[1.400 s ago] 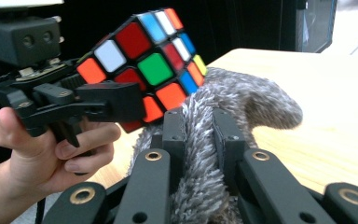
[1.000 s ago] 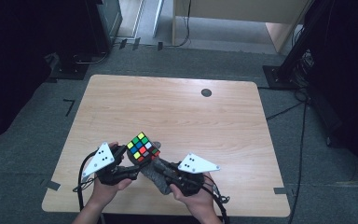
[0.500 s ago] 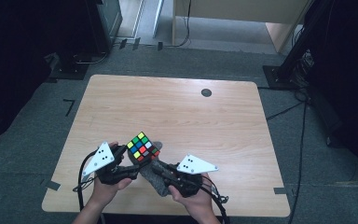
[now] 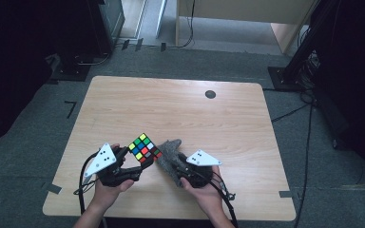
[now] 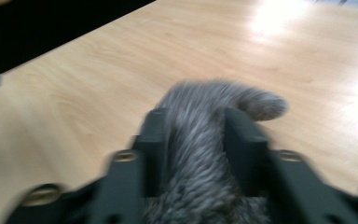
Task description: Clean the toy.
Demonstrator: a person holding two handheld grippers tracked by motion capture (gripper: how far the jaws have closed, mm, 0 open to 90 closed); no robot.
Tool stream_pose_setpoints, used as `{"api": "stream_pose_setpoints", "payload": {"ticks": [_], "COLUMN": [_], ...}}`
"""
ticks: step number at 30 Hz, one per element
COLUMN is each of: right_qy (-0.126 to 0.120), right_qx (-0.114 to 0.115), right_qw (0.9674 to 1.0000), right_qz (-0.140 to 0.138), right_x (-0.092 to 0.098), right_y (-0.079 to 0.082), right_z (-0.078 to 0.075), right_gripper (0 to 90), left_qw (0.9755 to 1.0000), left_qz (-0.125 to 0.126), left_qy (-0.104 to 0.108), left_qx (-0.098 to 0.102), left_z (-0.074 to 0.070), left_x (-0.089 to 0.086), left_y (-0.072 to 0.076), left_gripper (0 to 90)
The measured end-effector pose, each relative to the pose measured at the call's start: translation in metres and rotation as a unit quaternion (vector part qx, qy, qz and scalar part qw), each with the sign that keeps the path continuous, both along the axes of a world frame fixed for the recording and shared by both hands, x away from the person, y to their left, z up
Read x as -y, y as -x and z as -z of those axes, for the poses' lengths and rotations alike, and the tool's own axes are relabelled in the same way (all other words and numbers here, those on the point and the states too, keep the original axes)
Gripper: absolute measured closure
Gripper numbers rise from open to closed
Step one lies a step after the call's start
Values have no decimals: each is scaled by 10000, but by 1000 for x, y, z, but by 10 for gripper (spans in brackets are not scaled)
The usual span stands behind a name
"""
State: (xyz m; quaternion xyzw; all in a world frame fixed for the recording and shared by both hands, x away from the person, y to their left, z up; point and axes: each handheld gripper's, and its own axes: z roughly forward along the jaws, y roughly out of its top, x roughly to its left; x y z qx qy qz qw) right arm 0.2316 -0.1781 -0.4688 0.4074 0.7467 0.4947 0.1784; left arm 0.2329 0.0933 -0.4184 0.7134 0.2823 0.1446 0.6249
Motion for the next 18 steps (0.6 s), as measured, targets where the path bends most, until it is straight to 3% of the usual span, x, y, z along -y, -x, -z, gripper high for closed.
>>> {"api": "stream_pose_setpoints", "payload": {"ticks": [3,5,8,13,18], "right_qy": [-197,-381,-323,-249,-325], "right_qx": [472,872,1266,1422,1504], "right_qw": [9987,9950,9903,9883,9871], "right_qz": [-78,-294,-465,-486,-452], "right_x": [-3,-8,-18,-27,-31], "right_y": [6,12,21,24,26], "right_z": [-5,-10,-12,-8,-7], "right_gripper": [400,366,332,305,310], "left_qw": [9999,9995,9988,9983,9977], "left_qz": [-103,-164,-215,-261,-239], "left_qy": [-23,31,81,20,-7], "left_qx": [-107,-258,-442,-523,-639], "left_z": [1,2,4,4,8], "left_x": [0,1,3,13,24], "left_y": [-2,-4,-5,-2,1], "left_gripper": [340,340,340,340,340]}}
